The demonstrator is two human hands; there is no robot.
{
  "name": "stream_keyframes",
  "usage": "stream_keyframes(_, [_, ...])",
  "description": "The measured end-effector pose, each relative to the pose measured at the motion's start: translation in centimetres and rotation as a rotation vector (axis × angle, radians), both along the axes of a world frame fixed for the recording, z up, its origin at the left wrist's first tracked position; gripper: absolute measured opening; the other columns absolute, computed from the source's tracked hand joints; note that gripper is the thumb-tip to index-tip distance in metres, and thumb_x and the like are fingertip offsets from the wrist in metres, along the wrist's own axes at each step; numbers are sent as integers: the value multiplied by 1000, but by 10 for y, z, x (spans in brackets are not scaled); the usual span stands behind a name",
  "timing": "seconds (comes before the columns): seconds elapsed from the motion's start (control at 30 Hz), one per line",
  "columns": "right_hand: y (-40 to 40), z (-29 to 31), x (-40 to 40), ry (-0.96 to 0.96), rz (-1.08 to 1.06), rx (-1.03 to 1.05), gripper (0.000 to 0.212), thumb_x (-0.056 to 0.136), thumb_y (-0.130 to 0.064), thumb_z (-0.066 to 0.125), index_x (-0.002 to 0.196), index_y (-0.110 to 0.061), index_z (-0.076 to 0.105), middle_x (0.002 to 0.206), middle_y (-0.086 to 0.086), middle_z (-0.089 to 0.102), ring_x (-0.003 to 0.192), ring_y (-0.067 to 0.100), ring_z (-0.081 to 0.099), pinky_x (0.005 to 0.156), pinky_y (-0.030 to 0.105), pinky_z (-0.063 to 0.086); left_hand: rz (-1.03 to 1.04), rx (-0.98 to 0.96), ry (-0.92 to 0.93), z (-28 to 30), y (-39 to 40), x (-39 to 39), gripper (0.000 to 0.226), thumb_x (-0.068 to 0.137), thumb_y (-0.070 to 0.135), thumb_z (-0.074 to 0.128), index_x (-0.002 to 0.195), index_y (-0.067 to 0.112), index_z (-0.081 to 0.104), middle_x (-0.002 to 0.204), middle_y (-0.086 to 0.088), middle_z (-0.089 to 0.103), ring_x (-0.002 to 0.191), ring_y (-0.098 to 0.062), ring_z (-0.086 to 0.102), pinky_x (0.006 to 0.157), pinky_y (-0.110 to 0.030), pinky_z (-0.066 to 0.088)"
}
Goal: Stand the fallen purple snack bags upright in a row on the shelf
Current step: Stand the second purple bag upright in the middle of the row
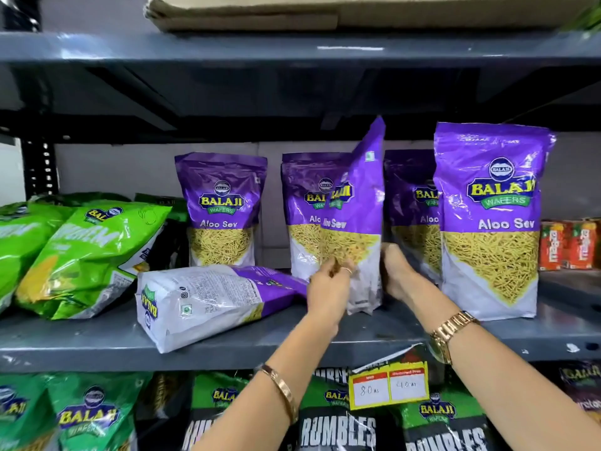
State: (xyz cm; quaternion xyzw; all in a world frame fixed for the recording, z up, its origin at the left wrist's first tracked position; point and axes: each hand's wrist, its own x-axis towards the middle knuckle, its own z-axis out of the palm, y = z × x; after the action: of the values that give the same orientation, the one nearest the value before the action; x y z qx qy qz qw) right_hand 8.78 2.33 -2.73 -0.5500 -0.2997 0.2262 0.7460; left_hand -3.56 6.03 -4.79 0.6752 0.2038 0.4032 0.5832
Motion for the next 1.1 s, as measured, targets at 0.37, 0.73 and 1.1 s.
stream_keyframes(0.37, [-6, -12, 18, -66, -307, 323, 59, 67, -74, 48, 63, -19, 67, 62, -9, 70, 70, 13, 65, 78, 34, 48, 27, -213, -49, 26, 33, 0, 30, 92, 31, 50, 113, 15, 63, 130, -17, 57, 122, -33, 50, 102, -37, 39])
stream_keyframes(0.73, [-21, -20, -3, -632, -418, 3, 75, 53, -38, 82, 117, -16, 49, 119, 9, 64, 110, 27, 59, 96, 48, 47, -263, -150, 43, 17, 50, 14, 53, 94, 46, 38, 139, 18, 43, 146, -5, 46, 137, -22, 37, 119, -37, 20])
stream_keyframes(1.1, [-26, -15, 8, -331, -211, 159, 36, 75, 10, 62, 98, -13, 49, 89, 2, 62, 71, 4, 65, 67, 14, 52, -178, -142, -62, 13, 75, 5, 15, 85, 16, 53, 70, 17, 55, 61, 2, 52, 62, -7, 49, 70, -18, 36])
